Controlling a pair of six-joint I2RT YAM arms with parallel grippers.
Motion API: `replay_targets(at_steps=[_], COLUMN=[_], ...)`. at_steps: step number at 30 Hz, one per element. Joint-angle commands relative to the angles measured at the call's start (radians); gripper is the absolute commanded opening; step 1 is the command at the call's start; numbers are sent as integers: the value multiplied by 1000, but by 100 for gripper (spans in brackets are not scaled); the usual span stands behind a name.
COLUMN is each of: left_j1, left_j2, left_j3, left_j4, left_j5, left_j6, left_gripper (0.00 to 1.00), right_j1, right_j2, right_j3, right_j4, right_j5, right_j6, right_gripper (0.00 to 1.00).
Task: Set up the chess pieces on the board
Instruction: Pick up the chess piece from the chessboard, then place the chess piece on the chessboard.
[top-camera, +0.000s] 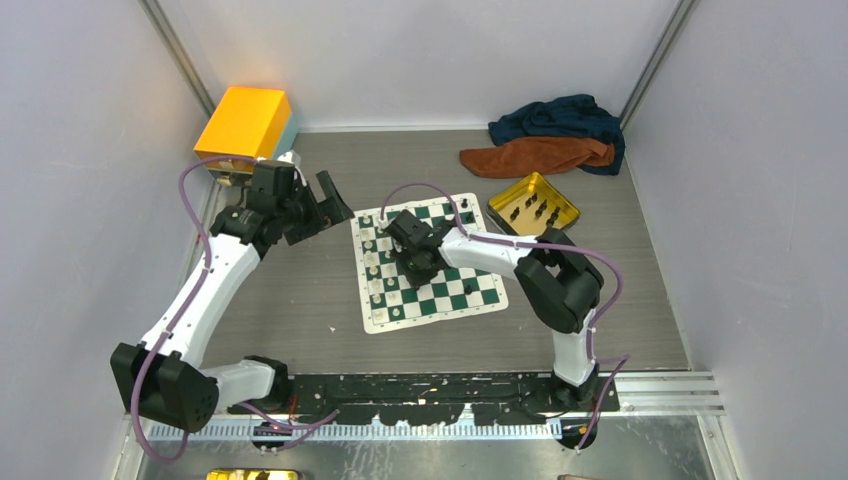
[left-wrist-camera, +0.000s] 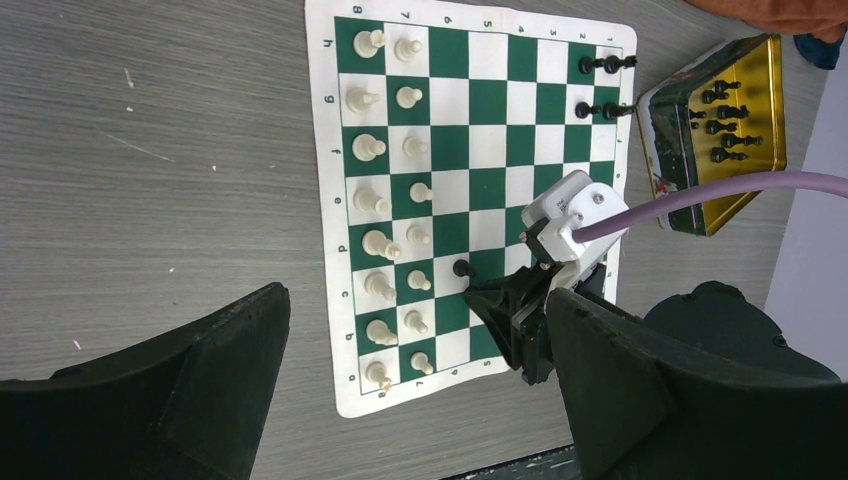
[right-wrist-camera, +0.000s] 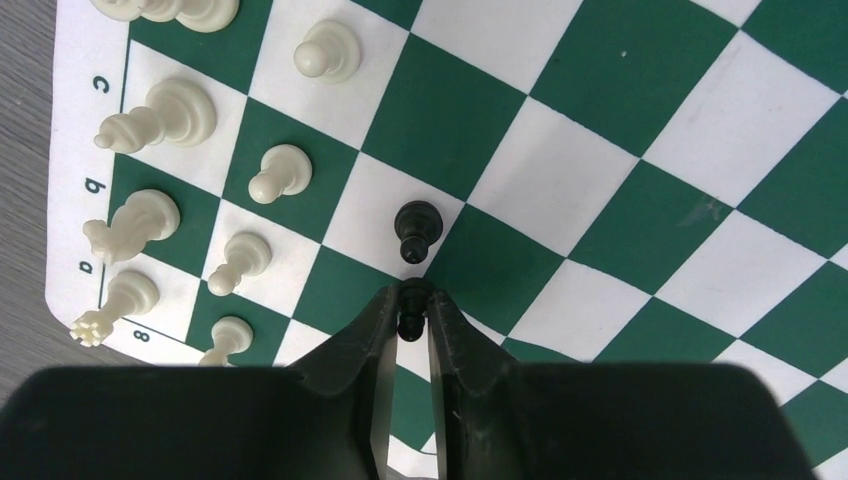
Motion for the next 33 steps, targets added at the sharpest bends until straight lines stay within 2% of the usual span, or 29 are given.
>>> replay_targets(at_steps=[1, 8, 14, 21, 33], left_j1=[-3, -3, -3, -3, -3], left_j2=[-26, -20, -16, -6, 30], left_j3=[5, 12, 23, 29, 43], left_j4=[42, 42, 36, 36, 44], left_j5=[-10, -7, -16, -14, -3], left_j6=[23, 23, 24, 26, 41], left_gripper=[100, 100, 100, 100, 100], right_j1=[-6, -7, -20, -82, -292], right_j2=[-25, -62, -126, -130, 22], right_j3=[27, 34, 100, 201, 330], right_j4=[9, -3, -60, -154, -214], right_j5=[22, 43, 89, 162, 184], right_j6=[-11, -19, -18, -9, 25], right_gripper=[21, 2, 1, 1, 1])
